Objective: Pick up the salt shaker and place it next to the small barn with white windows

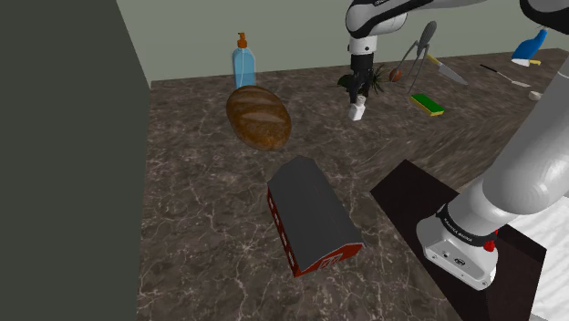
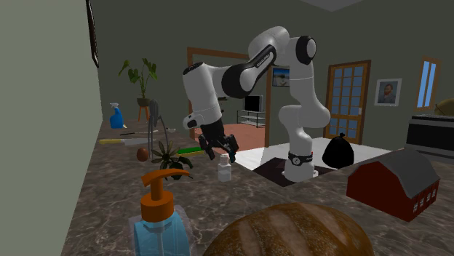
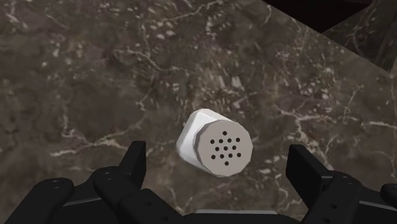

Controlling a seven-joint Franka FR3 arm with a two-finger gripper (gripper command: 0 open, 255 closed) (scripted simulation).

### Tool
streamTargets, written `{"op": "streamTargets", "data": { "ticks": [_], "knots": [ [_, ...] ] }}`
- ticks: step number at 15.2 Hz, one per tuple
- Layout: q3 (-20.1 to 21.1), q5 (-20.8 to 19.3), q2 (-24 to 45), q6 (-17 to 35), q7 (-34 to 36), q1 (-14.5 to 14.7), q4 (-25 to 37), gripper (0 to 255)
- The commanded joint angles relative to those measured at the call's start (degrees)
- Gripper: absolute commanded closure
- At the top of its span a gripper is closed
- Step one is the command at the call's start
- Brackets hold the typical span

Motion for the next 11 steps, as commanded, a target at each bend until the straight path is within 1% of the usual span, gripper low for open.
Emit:
{"op": "streamTargets", "data": {
  "ticks": [1,10,11],
  "knots": [
    [-0.02,0.03,0.32,1.41,-0.07,-0.05,-1.07,0],
    [-0.02,0.03,0.34,1.84,-0.08,-0.05,-1.48,0],
    [-0.02,0.03,0.34,1.84,-0.08,-0.05,-1.48,255]
  ]
}}
